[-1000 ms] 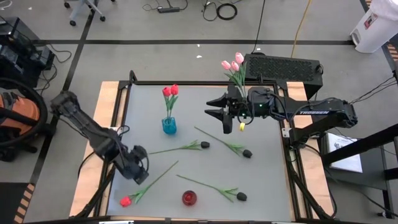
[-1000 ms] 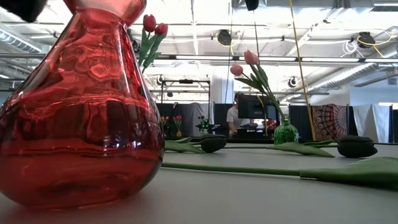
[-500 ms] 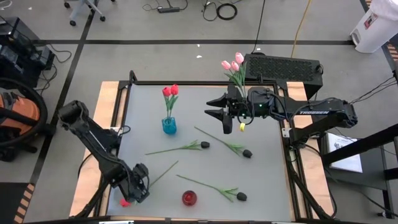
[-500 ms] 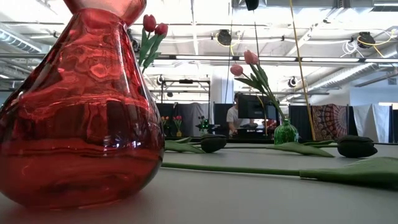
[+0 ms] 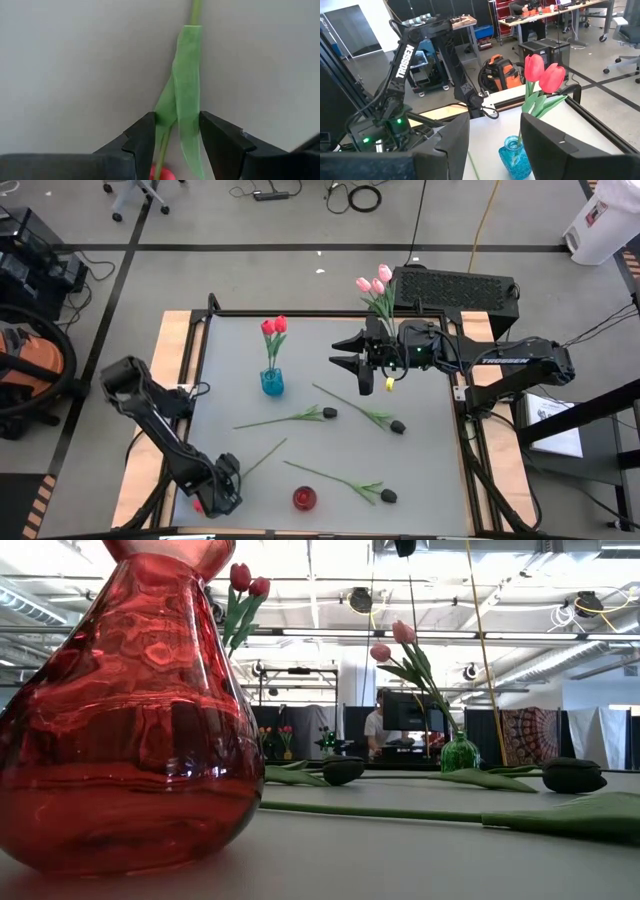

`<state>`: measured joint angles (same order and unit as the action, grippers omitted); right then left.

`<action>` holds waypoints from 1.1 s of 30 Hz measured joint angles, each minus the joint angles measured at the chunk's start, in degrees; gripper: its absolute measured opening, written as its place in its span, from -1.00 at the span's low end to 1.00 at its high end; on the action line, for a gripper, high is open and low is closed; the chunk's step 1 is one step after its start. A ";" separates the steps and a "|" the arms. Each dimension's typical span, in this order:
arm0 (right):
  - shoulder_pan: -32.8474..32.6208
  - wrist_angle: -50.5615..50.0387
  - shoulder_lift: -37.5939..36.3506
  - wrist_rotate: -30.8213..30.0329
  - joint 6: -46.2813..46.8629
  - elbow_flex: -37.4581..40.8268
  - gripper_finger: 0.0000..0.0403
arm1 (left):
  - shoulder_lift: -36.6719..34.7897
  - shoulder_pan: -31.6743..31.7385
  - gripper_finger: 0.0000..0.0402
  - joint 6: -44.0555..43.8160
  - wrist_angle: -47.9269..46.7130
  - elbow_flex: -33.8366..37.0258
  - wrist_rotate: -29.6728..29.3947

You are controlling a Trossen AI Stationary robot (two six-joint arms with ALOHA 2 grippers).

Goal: Sort flowers into vase by color
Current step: Put the red flower into the blue vase

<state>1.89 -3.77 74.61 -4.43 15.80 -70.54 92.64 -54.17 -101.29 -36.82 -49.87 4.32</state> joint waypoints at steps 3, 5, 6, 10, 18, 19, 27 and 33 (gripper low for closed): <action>0.00 0.02 0.00 -0.02 0.01 0.00 -0.16 | 0.40 0.07 -0.20 -0.10 0.08 0.00 -0.08; 0.02 0.02 0.00 -0.02 0.01 0.00 -0.16 | 0.40 0.13 -0.20 -0.38 0.02 0.00 -0.75; 0.00 0.00 0.00 -0.01 0.01 0.00 -0.16 | 0.40 0.13 -0.20 -0.40 0.00 0.00 -1.30; 0.00 0.01 0.00 -0.01 0.01 0.00 -0.16 | 0.40 0.13 -0.20 -0.40 -0.45 0.00 -3.73; 0.00 0.00 0.00 -0.02 0.01 0.00 -0.16 | 0.40 0.13 -0.22 -0.40 -5.30 0.00 -4.35; 0.00 0.00 0.00 -0.01 0.01 0.00 -0.16 | 0.40 0.13 -0.23 -0.38 -5.54 0.00 -4.25; 0.00 -0.02 0.00 0.00 -0.01 0.00 -0.16 | 0.40 0.13 -0.57 -0.38 -6.02 0.00 -4.14; 0.00 -0.02 0.00 -0.02 -0.36 0.00 -0.16 | 0.40 0.13 -0.92 -0.40 -6.22 0.00 -2.99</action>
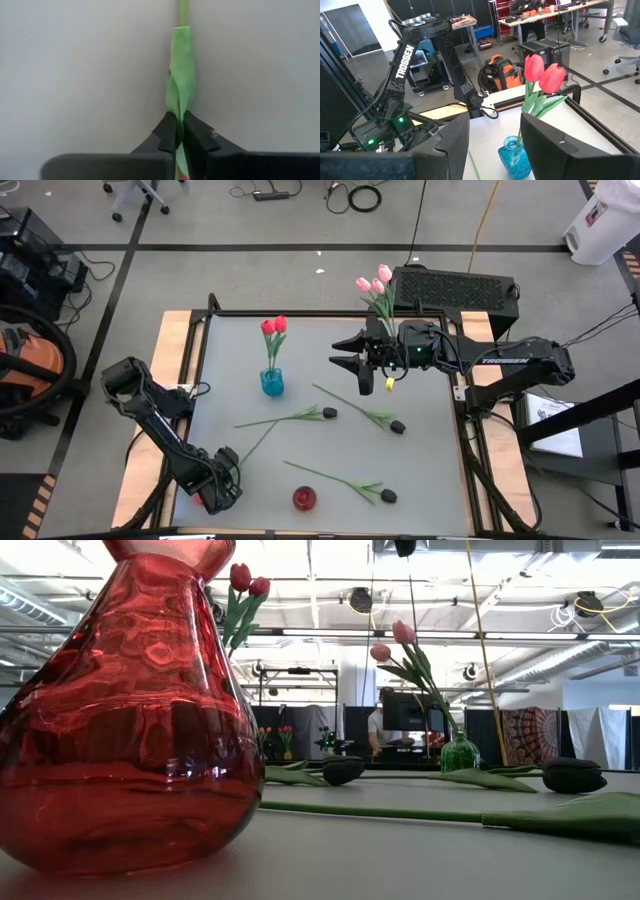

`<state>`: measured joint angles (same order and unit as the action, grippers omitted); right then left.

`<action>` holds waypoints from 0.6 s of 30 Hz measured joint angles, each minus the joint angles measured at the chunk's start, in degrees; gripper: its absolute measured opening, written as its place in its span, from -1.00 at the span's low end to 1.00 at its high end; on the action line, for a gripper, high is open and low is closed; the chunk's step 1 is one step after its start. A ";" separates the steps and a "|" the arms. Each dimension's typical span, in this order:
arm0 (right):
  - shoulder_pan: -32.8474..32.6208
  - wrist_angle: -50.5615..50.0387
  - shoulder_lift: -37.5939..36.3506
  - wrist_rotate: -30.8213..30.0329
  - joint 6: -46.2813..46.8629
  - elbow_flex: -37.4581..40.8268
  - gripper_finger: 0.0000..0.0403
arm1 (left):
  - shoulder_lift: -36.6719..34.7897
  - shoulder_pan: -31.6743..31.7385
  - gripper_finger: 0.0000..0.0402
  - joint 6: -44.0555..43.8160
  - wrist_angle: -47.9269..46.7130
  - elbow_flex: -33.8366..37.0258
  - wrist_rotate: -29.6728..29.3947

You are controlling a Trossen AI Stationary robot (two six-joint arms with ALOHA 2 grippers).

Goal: Sort flowers into vase by color
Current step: Put the red flower into the blue vase

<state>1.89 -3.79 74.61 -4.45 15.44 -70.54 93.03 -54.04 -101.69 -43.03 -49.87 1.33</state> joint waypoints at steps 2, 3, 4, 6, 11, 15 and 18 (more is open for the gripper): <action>0.00 0.00 0.00 0.00 -0.07 0.00 -0.16 | 0.00 0.02 -0.95 -0.02 0.03 0.00 0.10; 0.00 -0.01 0.00 0.00 -0.08 0.00 -0.16 | 0.00 0.02 -0.95 0.01 0.03 0.00 0.20; 0.00 -0.06 0.00 0.00 -0.13 0.00 -0.16 | 0.00 0.02 -0.95 0.06 0.03 0.00 0.47; 0.00 -0.54 0.00 0.00 -0.83 0.00 -0.16 | 0.00 0.02 -0.95 0.59 -0.17 -0.37 0.87; 0.00 -1.32 0.00 0.00 -1.69 0.00 -0.16 | 0.00 -0.11 -0.97 5.60 -0.14 -3.81 1.59; 0.00 -1.31 0.00 0.00 -4.04 0.00 -0.16 | -0.04 -0.11 -0.98 9.79 -1.93 -7.95 1.59; 0.00 -1.27 0.00 0.00 -4.81 0.00 -0.16 | -0.04 -0.11 -0.98 12.18 -5.07 -11.47 1.58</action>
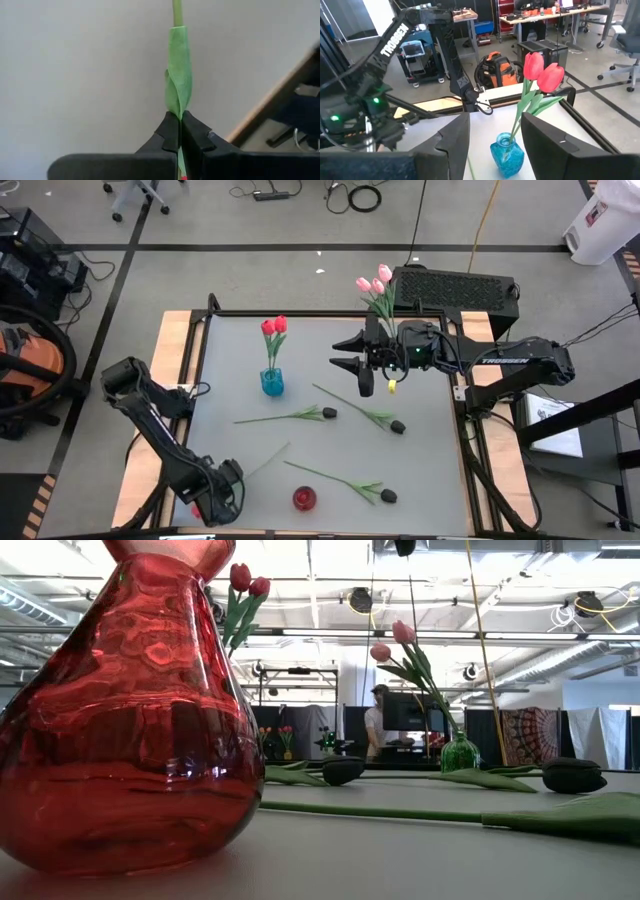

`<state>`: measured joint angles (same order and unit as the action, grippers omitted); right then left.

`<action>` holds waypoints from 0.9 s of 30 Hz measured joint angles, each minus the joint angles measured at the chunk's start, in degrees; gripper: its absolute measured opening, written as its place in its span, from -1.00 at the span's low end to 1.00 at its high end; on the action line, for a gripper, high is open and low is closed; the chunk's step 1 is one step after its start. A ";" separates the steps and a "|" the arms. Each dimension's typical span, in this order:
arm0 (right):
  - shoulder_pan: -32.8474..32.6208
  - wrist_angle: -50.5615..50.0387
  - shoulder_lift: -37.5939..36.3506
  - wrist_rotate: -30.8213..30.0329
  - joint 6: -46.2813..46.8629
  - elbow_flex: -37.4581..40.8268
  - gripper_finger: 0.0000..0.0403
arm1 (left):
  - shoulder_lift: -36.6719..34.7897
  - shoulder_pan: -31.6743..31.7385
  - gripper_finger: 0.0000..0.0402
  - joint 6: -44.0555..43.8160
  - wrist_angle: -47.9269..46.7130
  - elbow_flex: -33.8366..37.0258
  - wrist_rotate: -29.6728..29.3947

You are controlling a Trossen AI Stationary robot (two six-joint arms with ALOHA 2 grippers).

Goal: Sort flowers into vase by color
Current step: Put the red flower into the blue vase

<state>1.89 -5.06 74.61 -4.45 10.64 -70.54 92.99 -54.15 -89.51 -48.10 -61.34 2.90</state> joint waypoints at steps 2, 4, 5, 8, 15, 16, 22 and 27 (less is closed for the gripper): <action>0.00 0.00 0.00 0.00 -0.49 0.00 -0.16 | 0.00 0.00 -0.98 1.56 -3.00 -2.43 0.00; 0.01 0.02 0.00 0.00 -0.64 0.00 -0.16 | 0.00 0.00 -0.98 3.16 -6.21 -4.81 -0.01; 0.00 0.06 0.00 0.00 -0.60 0.00 -0.16 | 0.00 0.00 -0.99 4.21 -7.96 -6.19 -0.01; 0.00 0.17 -0.17 0.00 0.90 0.00 -0.16 | 0.00 0.00 -0.99 5.70 -14.01 -9.48 -0.10; -0.09 0.12 -2.90 0.09 1.98 0.02 -0.16 | -0.95 0.50 -0.97 6.25 -24.96 -15.89 -4.63; -0.09 -0.13 -3.58 0.12 1.82 0.02 -0.16 | -1.46 0.85 -0.96 6.24 -25.54 -16.32 -5.30; -0.11 -2.35 -8.39 0.24 -0.36 0.04 -0.16 | -5.32 4.47 -0.96 6.32 -26.96 -16.55 -9.54; -0.11 -6.79 -13.06 0.24 -1.05 0.04 -0.16 | -8.59 8.37 -0.95 9.68 -27.09 -16.81 -14.76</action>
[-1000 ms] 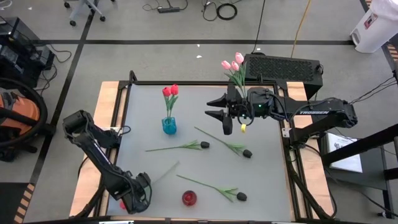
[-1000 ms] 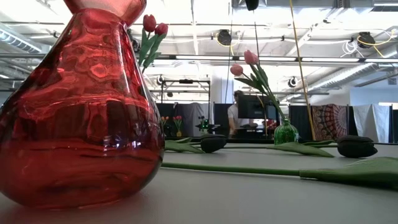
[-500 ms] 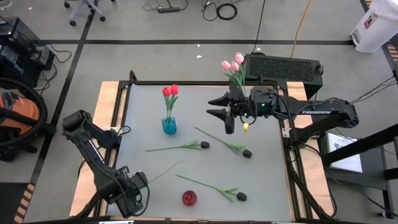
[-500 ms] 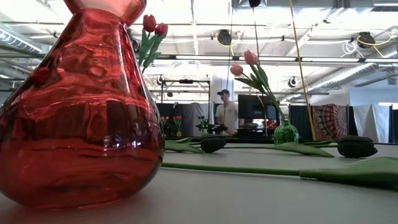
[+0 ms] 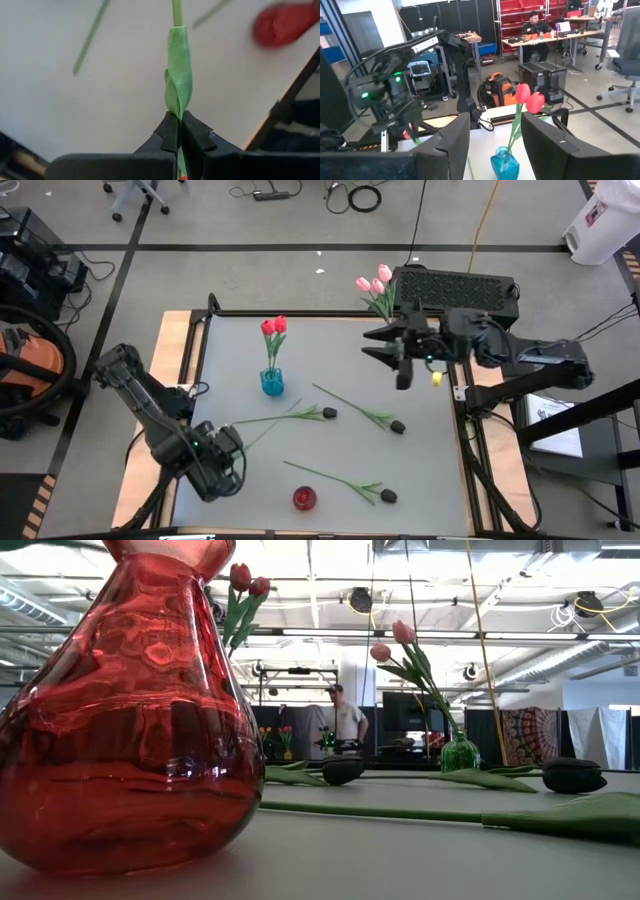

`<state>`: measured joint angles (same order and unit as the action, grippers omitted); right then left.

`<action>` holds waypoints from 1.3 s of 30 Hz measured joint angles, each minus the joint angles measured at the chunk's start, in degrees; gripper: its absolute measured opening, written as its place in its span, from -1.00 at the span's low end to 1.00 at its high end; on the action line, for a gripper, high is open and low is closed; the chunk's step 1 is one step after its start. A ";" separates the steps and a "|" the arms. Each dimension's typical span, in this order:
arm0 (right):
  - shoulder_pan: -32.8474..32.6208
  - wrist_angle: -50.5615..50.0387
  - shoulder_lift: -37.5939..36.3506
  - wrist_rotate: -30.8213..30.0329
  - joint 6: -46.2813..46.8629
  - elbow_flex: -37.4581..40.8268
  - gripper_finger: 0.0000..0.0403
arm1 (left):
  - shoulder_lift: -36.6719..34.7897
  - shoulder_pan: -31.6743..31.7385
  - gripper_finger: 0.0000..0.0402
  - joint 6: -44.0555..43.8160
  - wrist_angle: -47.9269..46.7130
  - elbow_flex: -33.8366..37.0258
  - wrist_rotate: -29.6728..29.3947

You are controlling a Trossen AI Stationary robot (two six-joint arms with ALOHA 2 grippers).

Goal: Sort flowers into vase by color
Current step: Put the red flower into the blue vase

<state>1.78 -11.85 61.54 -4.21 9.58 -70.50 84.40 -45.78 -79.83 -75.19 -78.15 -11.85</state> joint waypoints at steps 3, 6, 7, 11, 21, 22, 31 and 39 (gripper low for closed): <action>0.00 -3.00 -2.49 -0.07 -0.71 0.00 -0.16 | -1.41 2.71 -0.95 4.52 0.07 -1.44 -3.49; 0.00 -5.49 -4.52 -0.26 -2.48 0.00 -0.16 | -2.15 5.96 -0.95 10.35 0.17 -4.09 -6.52; 0.00 -6.03 -5.04 -0.28 -3.06 0.00 -0.16 | -2.21 7.13 -0.95 12.35 0.11 -5.16 -7.36; 0.00 -6.87 -6.18 -0.33 -4.52 0.00 -0.16 | -2.21 11.73 -0.95 20.89 0.92 -10.01 -10.29; -0.02 -6.41 -6.17 -1.84 -2.89 0.00 -0.16 | -2.25 23.55 -0.95 37.76 2.81 -19.89 -15.57; -0.02 -6.40 -6.17 -2.50 -2.37 0.00 -0.16 | -2.23 24.76 -0.95 39.18 2.79 -20.66 -15.64; -0.02 -5.96 -6.15 -5.84 1.59 -0.02 -0.16 | -2.27 36.24 -0.95 45.78 9.44 -26.14 -12.39; -0.02 -1.43 -3.46 -8.11 -0.28 -0.77 -0.16 | -3.01 42.87 -0.95 52.26 18.48 -29.77 -2.11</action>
<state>1.76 -13.28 58.09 -12.32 9.30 -71.27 81.39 -2.91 -27.57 -56.71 -107.92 -13.96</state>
